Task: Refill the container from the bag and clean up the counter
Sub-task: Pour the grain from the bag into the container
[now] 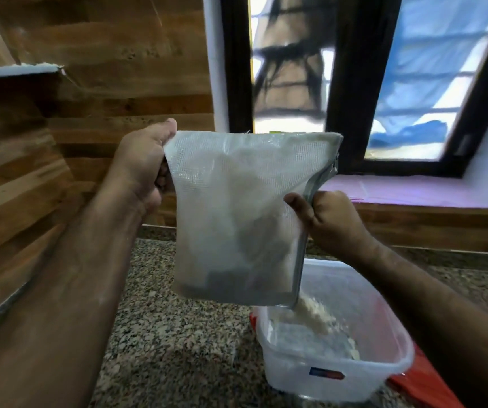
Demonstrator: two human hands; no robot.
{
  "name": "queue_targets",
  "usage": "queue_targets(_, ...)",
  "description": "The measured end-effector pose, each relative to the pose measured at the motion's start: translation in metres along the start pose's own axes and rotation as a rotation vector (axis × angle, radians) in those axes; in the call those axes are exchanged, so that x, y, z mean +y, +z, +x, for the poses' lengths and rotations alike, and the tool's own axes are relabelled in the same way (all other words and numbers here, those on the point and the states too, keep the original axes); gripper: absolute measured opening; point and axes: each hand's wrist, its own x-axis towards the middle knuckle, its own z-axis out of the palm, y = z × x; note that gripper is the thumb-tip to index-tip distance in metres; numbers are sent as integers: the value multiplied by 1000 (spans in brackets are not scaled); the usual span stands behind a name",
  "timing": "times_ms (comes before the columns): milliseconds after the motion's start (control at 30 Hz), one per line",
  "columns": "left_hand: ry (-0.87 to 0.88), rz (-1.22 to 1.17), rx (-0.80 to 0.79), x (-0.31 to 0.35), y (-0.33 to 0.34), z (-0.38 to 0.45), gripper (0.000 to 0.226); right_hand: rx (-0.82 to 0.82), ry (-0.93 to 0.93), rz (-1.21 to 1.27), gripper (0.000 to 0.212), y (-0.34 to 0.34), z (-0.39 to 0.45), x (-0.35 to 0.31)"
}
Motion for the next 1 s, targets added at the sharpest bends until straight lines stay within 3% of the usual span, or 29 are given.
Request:
queue_targets(67,10,37,-17,0,12,-3,49,5,2,4,70,-2,-10,7)
queue_targets(233,16,126,-38,-7,33,-6,44,-23,44,72,70,-5,-31,29)
queue_targets(533,84,238,-54,-1,75,-19,41,-83,116,160,102,-10,-55,62)
queue_targets(667,113,323,-38,-2,93,-24,34,-124,162,143,77,-14,-70,70)
queue_targets(833,155,413,-38,-6,110,-29,34,-203,206,133,62,-18,-88,75)
queue_targets(1000,252,559,-67,-8,128,-29,37,-350,307,121,81,-26,-96,75)
